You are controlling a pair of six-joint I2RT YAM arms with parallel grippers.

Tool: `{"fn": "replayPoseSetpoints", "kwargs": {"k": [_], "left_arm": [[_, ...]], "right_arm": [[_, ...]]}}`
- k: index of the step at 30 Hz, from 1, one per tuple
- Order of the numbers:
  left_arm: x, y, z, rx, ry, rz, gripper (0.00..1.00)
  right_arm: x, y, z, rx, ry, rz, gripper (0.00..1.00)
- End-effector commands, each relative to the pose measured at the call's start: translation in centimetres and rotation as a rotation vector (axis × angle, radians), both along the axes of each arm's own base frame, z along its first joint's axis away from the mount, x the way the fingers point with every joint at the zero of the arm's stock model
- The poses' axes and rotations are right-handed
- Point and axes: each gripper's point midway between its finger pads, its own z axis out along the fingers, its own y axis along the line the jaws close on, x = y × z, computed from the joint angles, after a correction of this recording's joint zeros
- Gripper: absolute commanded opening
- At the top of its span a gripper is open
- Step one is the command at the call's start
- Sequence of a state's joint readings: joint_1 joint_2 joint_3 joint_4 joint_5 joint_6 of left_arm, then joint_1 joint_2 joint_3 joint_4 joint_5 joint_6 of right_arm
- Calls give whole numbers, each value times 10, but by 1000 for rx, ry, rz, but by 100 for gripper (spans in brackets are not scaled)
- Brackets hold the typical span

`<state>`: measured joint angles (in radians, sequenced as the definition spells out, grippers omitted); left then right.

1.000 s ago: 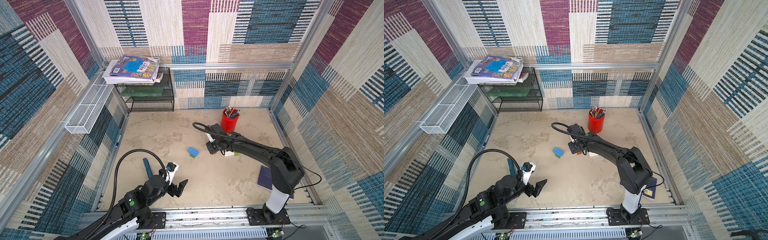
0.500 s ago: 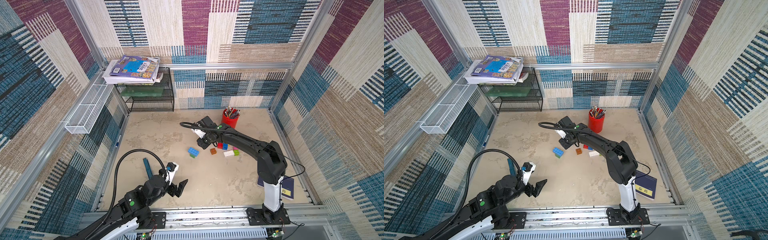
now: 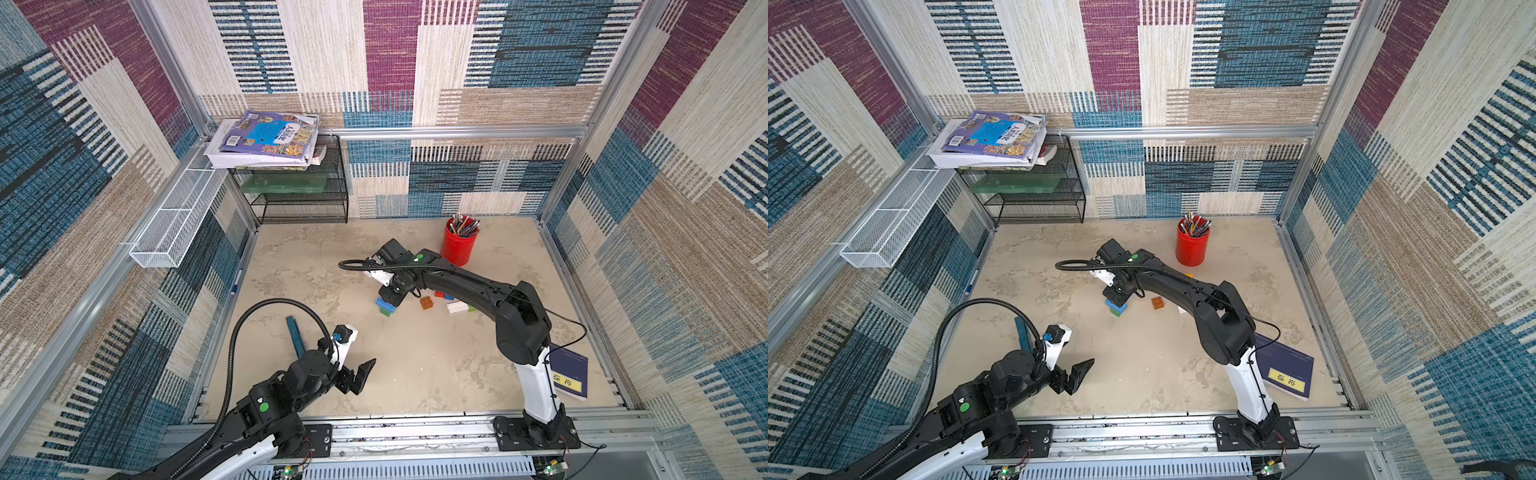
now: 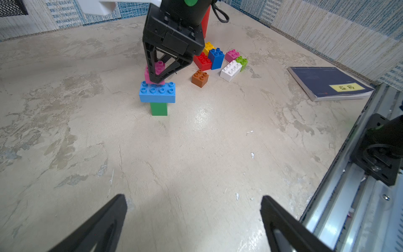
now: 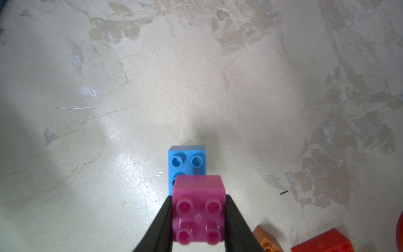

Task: Assemble the letter f with lego
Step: Assemble the lego brick with the lego brick.

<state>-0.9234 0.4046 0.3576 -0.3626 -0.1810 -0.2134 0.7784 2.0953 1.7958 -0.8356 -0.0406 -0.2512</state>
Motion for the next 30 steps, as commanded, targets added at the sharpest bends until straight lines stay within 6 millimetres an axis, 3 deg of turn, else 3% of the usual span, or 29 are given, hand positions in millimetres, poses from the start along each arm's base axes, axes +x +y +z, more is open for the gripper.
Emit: {"fn": "replayPoseSetpoints", "kwargs": {"k": [1, 30], "left_arm": [[2, -1, 5, -18, -17, 3, 99], [2, -1, 5, -16, -18, 5, 99]], "right_arm": [[-1, 0, -1, -21, -5, 16, 34], [-17, -1, -21, -55, 67, 63, 33]]}}
